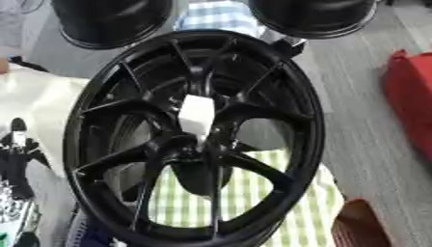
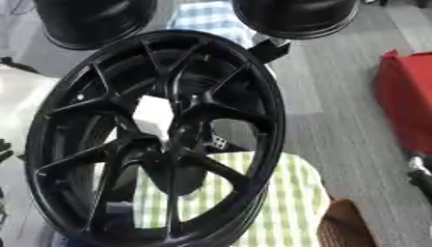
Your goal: Pull the pin out of the wheel hub.
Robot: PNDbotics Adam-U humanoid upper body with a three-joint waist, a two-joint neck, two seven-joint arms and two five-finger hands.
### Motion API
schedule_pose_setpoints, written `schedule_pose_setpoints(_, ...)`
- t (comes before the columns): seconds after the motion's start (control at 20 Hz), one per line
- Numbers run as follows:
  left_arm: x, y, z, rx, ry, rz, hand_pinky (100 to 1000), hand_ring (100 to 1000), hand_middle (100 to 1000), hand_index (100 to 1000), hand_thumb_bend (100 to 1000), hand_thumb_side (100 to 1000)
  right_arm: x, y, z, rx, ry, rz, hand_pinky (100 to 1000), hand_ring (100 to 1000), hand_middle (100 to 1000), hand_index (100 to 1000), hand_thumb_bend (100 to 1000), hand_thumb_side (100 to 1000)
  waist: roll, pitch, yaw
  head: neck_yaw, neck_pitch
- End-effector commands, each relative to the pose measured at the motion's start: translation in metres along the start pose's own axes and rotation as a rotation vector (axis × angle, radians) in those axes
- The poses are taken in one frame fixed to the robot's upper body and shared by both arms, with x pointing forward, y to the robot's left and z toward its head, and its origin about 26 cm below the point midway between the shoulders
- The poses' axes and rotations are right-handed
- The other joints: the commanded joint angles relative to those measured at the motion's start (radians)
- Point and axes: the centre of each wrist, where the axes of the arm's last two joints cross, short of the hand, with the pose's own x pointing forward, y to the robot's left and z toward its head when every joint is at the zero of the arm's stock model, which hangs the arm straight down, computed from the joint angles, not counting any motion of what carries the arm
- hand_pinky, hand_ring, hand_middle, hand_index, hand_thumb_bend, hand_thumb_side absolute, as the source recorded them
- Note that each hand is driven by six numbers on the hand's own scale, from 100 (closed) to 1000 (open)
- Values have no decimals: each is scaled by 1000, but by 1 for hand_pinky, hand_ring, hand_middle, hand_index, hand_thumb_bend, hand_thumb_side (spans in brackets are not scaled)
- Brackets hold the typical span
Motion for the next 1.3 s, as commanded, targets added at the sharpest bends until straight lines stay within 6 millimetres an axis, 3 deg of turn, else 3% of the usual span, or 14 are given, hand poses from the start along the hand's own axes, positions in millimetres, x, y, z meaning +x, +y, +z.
schedule_pose_setpoints(0.05, 9, 2, -6, -2, -30, -6, 691, 618, 520, 725, 494, 587, 12, -6, -8, -9, -39, 11, 631, 613, 599, 708, 147, 515, -8, -20, 6, 5, -13)
schedule_pose_setpoints(0.3, 9, 5, -6, 3, -31, -11, 691, 619, 520, 725, 493, 587, 57, -7, -20, 24, -205, 2, 632, 621, 613, 717, 142, 477, -14, -21, 14, 11, -9)
schedule_pose_setpoints(0.5, 9, 9, -7, 6, -32, -24, 690, 619, 520, 725, 490, 589, 119, -24, -30, 90, -454, 97, 641, 628, 617, 720, 134, 399, -24, -24, 11, 14, -5)
schedule_pose_setpoints(0.7, 10, 14, -8, 12, -33, -38, 689, 619, 520, 725, 488, 589, 213, -38, -11, 210, -743, 276, 673, 652, 625, 725, 174, 309, -33, -28, 6, 20, -1)
schedule_pose_setpoints(0.9, 9, 19, -8, 15, -34, -56, 689, 620, 520, 725, 486, 590, 285, -41, 5, 361, -983, 474, 707, 674, 634, 732, 241, 257, -43, -34, 0, 20, 8)
schedule_pose_setpoints(1.1, 10, 22, -9, 14, -35, -70, 690, 620, 521, 725, 483, 591, 334, -38, 18, 522, -1153, 660, 746, 700, 649, 744, 309, 265, -54, -39, 1, 11, 11)
schedule_pose_setpoints(1.3, 11, 22, -10, 5, -38, -77, 690, 621, 521, 725, 481, 592, 368, -27, 33, 706, -1290, 894, 786, 729, 670, 754, 377, 288, -63, -41, 9, -3, 4)
